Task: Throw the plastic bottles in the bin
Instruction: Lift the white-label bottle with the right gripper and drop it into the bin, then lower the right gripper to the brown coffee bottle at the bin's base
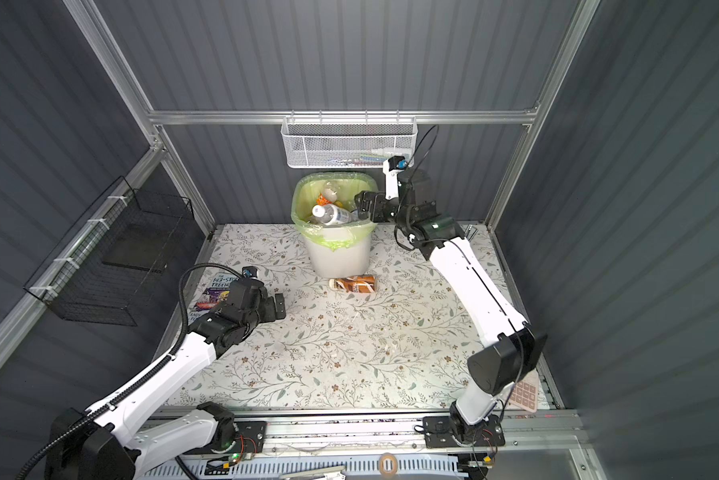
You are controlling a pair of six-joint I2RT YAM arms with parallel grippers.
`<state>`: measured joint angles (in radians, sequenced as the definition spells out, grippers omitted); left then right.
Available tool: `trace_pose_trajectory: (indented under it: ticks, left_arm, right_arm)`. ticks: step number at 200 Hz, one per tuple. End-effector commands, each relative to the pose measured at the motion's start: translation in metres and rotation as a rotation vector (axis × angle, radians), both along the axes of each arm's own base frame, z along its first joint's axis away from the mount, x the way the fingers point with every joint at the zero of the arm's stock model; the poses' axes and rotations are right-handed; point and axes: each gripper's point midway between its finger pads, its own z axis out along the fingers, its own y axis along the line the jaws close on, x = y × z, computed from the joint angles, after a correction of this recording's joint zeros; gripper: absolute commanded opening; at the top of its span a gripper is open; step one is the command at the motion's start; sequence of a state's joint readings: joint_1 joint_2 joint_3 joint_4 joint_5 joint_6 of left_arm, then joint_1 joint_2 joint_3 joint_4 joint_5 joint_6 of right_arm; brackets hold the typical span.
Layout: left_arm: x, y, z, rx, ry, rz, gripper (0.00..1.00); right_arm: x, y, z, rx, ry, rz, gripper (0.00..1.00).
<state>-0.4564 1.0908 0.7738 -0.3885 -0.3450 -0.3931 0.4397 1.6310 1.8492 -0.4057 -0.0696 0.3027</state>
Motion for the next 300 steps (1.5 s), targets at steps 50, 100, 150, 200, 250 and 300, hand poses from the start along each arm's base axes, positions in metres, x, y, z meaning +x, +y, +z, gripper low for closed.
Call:
trace_pose_trajectory:
  ticks: [50,100,150,200,250,300]
  left_arm:
    - [0.001,0.0,0.002,-0.007,-0.007,-0.003,1.0]
    - [0.0,0.0,-0.008,-0.012,0.012,0.002,1.0]
    - [-0.001,-0.003,-0.017,-0.022,0.027,-0.013,1.0]
    - [-0.002,-0.008,-0.026,-0.035,0.052,-0.03,1.0]
    - [-0.004,-0.007,-0.024,-0.024,0.052,-0.042,1.0]
    - [-0.006,-0.006,-0.028,-0.015,0.062,-0.046,1.0]
  right_arm:
    - [-0.012,-0.031,-0.05,-0.095,0.04,-0.085,0.99]
    - [-0.029,-0.032,-0.13,-0.119,0.181,-0.058,0.99]
    - [-0.045,-0.028,-0.216,-0.193,0.269,0.017,0.99]
    - [-0.039,-0.017,-0.281,-0.121,0.401,0.035,0.99]
    - [-0.024,0.0,-0.314,-0.046,0.44,0.086,0.99]
    - [-0.022,0.013,-0.329,0.054,0.496,0.117,0.99]
